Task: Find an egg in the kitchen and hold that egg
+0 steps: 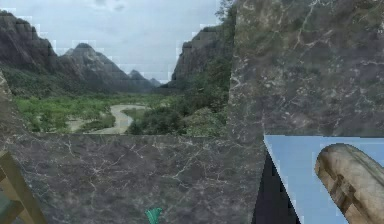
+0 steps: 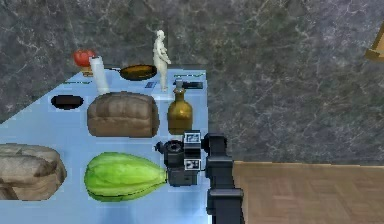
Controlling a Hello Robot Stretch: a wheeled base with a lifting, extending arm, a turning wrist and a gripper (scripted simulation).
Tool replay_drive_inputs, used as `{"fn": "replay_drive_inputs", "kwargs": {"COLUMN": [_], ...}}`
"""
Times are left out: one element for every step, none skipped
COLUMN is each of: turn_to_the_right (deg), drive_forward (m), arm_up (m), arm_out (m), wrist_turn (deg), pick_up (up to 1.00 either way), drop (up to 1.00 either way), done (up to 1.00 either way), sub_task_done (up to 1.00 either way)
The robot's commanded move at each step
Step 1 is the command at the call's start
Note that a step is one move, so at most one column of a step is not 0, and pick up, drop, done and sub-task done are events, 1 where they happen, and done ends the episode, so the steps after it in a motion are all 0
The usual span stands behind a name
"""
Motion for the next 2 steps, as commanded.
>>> {"fn": "replay_drive_inputs", "kwargs": {"turn_to_the_right": [0.0, 0.0], "drive_forward": [0.00, 0.00], "arm_up": [0.00, 0.10], "arm_out": [0.00, 0.00], "wrist_turn": [0.0, 0.0], "pick_up": [1.00, 0.00], "drop": [0.00, 0.00], "done": [0.00, 0.00], "sub_task_done": [0.00, 0.00]}}
